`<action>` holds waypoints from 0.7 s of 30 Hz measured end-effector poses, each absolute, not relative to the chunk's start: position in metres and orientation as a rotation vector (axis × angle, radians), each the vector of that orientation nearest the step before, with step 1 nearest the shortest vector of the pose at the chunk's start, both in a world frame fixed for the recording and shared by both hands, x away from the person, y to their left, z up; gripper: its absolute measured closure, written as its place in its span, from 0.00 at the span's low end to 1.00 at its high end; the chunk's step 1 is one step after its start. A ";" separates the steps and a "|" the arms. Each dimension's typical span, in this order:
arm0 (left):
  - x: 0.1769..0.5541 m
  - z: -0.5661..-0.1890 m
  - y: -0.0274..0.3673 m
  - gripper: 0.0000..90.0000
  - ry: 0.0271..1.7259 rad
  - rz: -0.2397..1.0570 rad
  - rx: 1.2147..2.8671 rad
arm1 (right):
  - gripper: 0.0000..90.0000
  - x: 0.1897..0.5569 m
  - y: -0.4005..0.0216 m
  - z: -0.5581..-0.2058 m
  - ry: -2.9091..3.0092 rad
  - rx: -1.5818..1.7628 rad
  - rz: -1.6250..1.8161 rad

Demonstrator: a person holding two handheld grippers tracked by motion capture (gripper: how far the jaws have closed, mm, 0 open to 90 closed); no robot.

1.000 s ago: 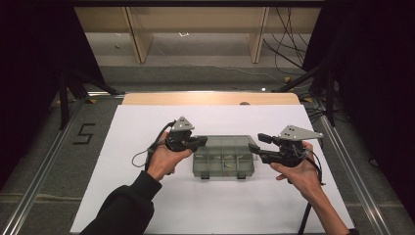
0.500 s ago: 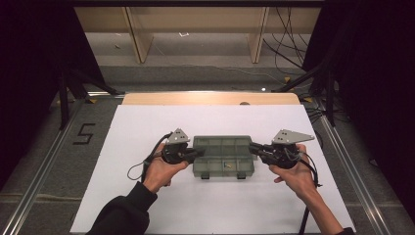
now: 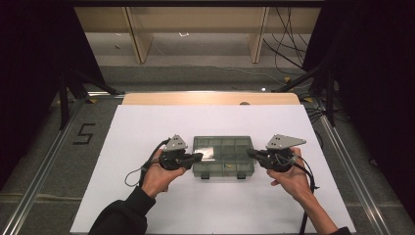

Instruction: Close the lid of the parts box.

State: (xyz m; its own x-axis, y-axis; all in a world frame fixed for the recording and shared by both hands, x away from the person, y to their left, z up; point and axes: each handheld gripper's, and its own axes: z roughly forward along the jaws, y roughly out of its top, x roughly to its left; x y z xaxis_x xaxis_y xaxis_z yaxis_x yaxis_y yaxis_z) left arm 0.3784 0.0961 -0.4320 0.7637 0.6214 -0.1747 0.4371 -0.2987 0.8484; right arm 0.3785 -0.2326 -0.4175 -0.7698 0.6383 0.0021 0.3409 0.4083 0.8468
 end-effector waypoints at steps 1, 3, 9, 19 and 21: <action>0.378 -0.433 0.096 1.00 0.804 0.220 1.941 | 1.00 0.379 -0.232 -0.419 2.350 0.846 1.292; 0.378 -0.434 0.096 1.00 0.799 0.220 1.946 | 1.00 0.379 -0.232 -0.422 2.355 0.850 1.291; 0.376 -0.438 0.098 1.00 0.796 0.231 1.951 | 1.00 0.380 -0.234 -0.428 2.359 0.853 1.270; 0.375 -0.446 0.099 1.00 0.802 0.245 1.969 | 1.00 0.378 -0.232 -0.437 2.384 0.830 1.237; 0.375 -0.448 0.098 1.00 0.805 0.244 1.969 | 1.00 0.377 -0.232 -0.439 2.392 0.825 1.226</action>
State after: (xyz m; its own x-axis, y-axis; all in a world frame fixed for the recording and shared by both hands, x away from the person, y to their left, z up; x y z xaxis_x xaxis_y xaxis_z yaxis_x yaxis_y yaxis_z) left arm 0.3747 0.0977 -0.4484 0.7624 0.6282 -0.1551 0.4364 -0.3223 0.8400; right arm 0.3774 -0.2319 -0.4389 -0.7783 0.6274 -0.0268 0.3446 0.4625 0.8169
